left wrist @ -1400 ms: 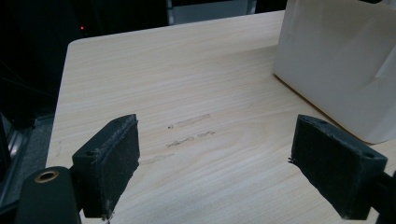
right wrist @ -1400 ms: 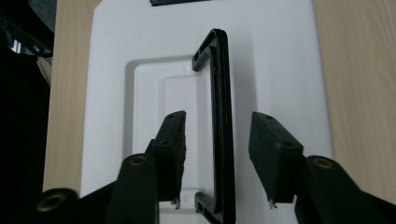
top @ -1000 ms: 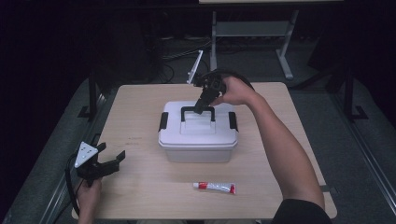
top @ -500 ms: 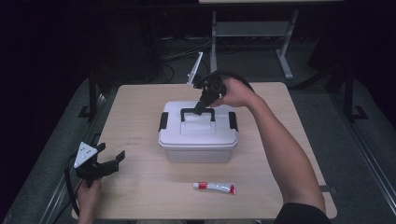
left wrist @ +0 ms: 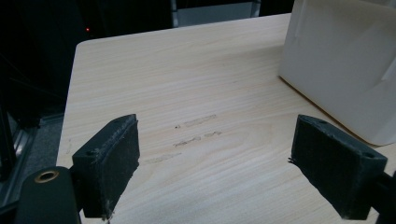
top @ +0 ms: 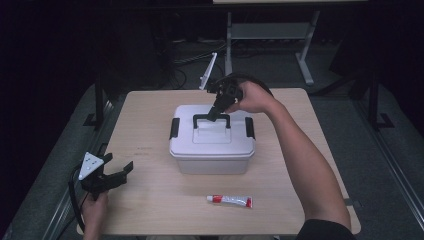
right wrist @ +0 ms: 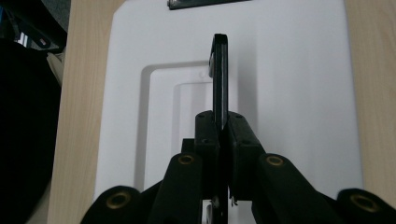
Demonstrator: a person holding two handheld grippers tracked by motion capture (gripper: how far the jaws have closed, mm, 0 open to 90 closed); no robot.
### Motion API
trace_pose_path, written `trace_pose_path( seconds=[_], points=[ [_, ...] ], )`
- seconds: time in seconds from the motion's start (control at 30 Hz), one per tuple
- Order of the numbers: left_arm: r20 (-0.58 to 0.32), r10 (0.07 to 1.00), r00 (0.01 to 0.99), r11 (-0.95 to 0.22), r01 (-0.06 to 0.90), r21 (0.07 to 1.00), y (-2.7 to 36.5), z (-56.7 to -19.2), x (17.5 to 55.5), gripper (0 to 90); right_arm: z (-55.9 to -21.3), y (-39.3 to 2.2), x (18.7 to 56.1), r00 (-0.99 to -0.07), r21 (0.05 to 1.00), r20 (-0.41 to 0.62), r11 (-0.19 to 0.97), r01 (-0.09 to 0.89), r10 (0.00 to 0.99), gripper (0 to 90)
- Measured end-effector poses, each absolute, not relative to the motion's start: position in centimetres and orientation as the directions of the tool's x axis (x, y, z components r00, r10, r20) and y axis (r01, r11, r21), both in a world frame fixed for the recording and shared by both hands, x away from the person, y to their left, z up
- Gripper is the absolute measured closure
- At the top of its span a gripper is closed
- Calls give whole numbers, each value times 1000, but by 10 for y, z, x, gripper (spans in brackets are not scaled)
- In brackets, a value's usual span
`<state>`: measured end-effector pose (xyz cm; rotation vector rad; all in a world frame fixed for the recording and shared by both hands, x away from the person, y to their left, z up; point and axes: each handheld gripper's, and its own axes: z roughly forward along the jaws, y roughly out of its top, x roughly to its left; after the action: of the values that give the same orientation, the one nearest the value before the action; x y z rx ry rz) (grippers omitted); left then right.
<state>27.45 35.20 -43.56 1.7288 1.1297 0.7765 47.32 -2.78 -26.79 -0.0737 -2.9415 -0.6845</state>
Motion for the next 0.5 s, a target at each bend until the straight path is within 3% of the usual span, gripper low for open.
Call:
trace_pose_path(
  seconds=[0.5],
  points=[
    [25, 924, 382, -171, 352, 920, 351, -435, 274, 147, -238, -48, 457, -996, 474, 78, 877, 73, 41, 839]
  ],
)
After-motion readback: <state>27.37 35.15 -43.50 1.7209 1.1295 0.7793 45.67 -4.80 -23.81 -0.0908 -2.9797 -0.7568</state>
